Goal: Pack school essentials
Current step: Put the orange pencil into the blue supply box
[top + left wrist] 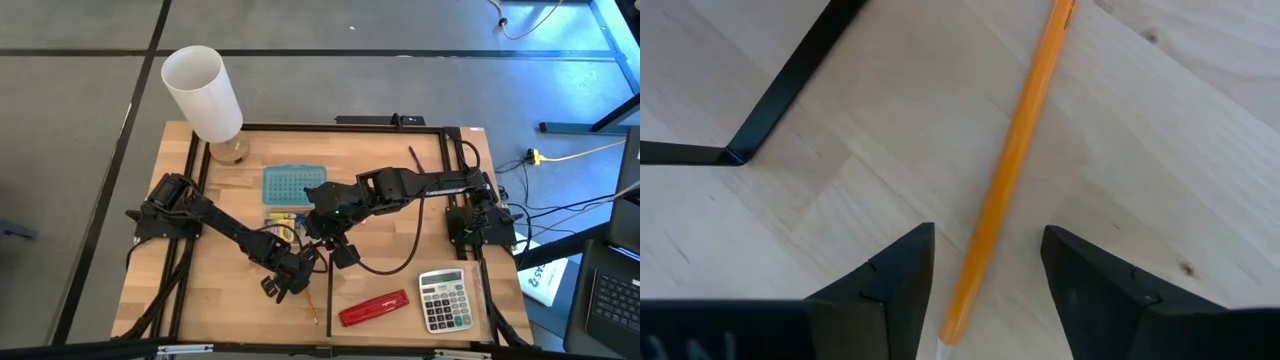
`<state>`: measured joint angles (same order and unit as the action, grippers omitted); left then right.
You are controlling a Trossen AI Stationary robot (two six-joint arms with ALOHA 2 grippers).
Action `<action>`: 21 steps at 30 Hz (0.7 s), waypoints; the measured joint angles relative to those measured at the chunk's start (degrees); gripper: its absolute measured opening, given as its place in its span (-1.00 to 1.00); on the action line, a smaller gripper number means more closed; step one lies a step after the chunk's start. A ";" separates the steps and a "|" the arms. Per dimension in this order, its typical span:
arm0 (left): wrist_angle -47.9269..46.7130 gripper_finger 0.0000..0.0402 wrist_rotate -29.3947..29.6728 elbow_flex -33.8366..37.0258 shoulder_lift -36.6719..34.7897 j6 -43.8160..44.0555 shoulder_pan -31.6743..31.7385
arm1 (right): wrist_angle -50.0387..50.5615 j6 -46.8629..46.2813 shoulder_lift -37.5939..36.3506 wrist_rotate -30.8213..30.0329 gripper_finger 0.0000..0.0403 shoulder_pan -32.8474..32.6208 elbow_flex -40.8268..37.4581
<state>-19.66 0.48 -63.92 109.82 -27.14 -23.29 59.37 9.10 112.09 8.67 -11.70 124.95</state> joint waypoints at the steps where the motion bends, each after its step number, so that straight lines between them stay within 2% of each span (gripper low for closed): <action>1: -0.01 -0.09 0.01 0.00 0.00 0.01 0.00 | 0.00 0.00 0.00 0.00 -0.30 0.00 0.00; 21: -0.02 -0.09 -0.31 0.04 0.00 -0.21 0.44 | 0.04 0.02 0.00 -0.02 -0.30 0.00 0.00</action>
<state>-19.68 0.17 -63.88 109.82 -27.35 -22.85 59.42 9.13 112.09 8.64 -11.70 124.95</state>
